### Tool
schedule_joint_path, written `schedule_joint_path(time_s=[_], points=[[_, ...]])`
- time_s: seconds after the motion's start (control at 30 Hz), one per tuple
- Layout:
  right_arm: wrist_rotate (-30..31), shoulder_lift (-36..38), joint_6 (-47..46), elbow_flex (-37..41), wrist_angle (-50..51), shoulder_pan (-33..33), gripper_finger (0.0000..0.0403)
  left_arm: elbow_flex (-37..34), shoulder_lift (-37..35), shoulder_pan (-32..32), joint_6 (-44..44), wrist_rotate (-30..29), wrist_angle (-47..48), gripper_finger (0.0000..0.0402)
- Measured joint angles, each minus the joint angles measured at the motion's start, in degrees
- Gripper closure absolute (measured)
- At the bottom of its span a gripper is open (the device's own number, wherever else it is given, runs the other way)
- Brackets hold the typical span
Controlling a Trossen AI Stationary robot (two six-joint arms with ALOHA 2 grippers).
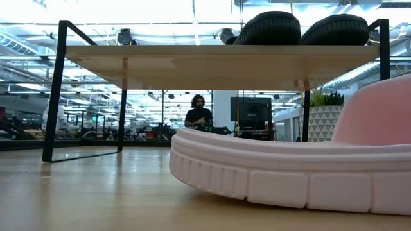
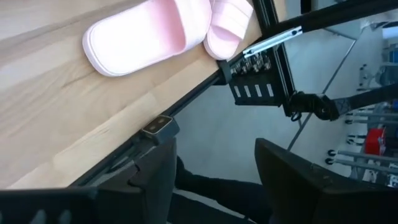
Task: Pick and place slides into the shelf
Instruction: Put the right pink slipper on the shelf
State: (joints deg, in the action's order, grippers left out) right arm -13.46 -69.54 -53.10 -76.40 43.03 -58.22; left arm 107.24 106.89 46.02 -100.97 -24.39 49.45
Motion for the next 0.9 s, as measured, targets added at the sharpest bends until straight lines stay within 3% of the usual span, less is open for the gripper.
schedule_joint_path(time_s=[0.13,0.23,0.53,0.9], points=[[4.7,0.1,-4.6,7.5,-2.1,-4.9,0.0255,0.0,0.0,0.3,-0.3,-2.1,0.0,0.0188],[7.0,0.8,-6.5,14.9,-9.5,-7.0,0.0255,0.0,0.0,0.3,-0.7,-2.2,0.2,0.0188],[7.6,4.7,-12.0,36.2,-33.9,-6.3,0.0255,0.0,0.0,0.3,-1.9,-2.2,0.4,0.0188],[15.2,13.3,-15.8,48.3,-35.5,-2.5,0.0255,0.0,0.0,0.3,-2.3,-2.2,0.6,0.0188]])
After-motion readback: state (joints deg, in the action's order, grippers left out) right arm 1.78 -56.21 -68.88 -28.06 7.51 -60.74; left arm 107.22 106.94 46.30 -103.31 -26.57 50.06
